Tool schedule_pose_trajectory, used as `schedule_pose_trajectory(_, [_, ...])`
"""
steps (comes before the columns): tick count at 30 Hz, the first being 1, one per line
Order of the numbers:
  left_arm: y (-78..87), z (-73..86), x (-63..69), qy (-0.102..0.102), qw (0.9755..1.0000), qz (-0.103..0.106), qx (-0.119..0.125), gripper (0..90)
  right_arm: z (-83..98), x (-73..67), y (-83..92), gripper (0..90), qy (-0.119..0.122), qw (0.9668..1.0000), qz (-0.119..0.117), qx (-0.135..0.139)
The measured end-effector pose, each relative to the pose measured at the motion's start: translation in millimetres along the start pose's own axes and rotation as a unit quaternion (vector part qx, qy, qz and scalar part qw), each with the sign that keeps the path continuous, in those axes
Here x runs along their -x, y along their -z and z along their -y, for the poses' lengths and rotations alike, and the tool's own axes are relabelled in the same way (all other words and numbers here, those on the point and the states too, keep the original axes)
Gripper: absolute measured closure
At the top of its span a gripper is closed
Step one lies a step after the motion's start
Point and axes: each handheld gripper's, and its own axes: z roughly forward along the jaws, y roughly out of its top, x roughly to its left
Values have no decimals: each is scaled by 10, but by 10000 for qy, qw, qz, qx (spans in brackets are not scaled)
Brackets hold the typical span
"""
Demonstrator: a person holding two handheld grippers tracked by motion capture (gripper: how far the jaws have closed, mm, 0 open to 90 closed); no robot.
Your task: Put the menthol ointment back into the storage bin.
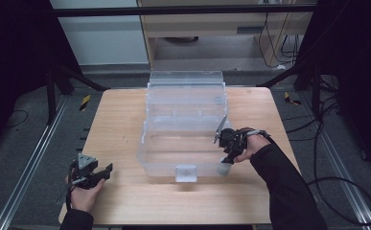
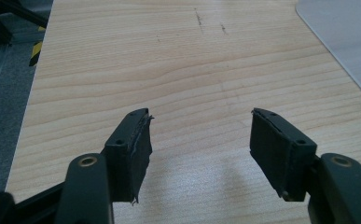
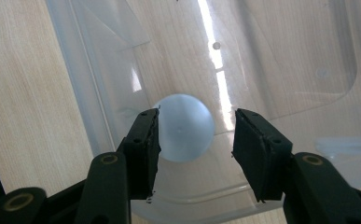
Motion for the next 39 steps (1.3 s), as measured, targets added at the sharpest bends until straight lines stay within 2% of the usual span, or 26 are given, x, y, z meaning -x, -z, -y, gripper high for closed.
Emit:
schedule_pose_trajectory(4, [3, -2, -3, 12, 10000, 1, 10, 381, 15, -15, 61, 490, -96, 9997, 98, 189])
schedule_pose_trajectory(8, [8, -3, -1, 12, 10000, 11, 22, 381, 67, -60, 189, 455, -277, 9971, 259, 663])
schedule_pose_trajectory(11, [9, -3, 2, 0, 10000, 18, 21, 381, 165, -99, 297, 411, -470, 9912, 449, 1154])
schedule_pose_trajectory(14, [14, -6, 2, -2, 10000, 45, 43, 389, 260, -135, 371, 373, -647, 9850, 641, 1469])
schedule_pose_trajectory(15, [15, -7, 2, -2, 10000, 50, 45, 391, 314, -155, 403, 350, -766, 9799, 737, 1687])
schedule_pose_trajectory(16, [16, -7, 3, -4, 10000, 52, 47, 393, 347, -170, 419, 341, -862, 9763, 790, 1820])
schedule_pose_trajectory(17, [17, -7, 3, -3, 10000, 54, 49, 396, 416, -196, 449, 315, -977, 9695, 944, 2039])
schedule_pose_trajectory(19, [19, -8, 3, 4, 10000, 71, 59, 401, 492, -222, 468, 287, -1116, 9610, 1101, 2278])
schedule_pose_trajectory(20, [21, -9, 3, 2, 9999, 79, 62, 411, 568, -248, 479, 282, -1300, 9514, 1225, 2510])
schedule_pose_trajectory(21, [21, -9, 3, 2, 9999, 81, 66, 418, 625, -266, 483, 279, -1387, 9453, 1308, 2647])
schedule_pose_trajectory(22, [24, -10, 4, 4, 9999, 87, 75, 422, 652, -275, 484, 269, -1437, 9418, 1354, 2722])
schedule_pose_trajectory(23, [28, -11, 4, 5, 9999, 99, 76, 433, 707, -292, 483, 260, -1542, 9350, 1429, 2856])
schedule_pose_trajectory(25, [31, -12, 3, 17, 9999, 126, 94, 459, 850, -333, 464, 255, -1796, 9180, 1558, 3175])
schedule_pose_trajectory(28, [32, -12, 4, 21, 9998, 167, 98, 478, 1016, -362, 420, 246, -2053, 9025, 1654, 3406])
schedule_pose_trajectory(31, [32, -13, 5, 21, 9998, 175, 102, 490, 1216, -380, 342, 256, -2413, 8830, 1678, 3658])
schedule_pose_trajectory(33, [35, -12, 3, 28, 9998, 173, 109, 490, 1318, -386, 293, 253, -2584, 8720, 1715, 3786])
schedule_pose_trajectory(34, [36, -12, 1, 37, 9998, 171, 121, 489, 1356, -376, 273, 251, -2629, 8714, 1695, 3779])
schedule_pose_trajectory(37, [36, -11, -4, 36, 9998, 157, 107, 486, 1495, -359, 231, 228, -2855, 8612, 1738, 3829])
schedule_pose_trajectory(39, [33, -9, -6, 36, 9998, 161, 109, 485, 1558, -357, 192, 213, -2941, 8577, 1753, 3835])
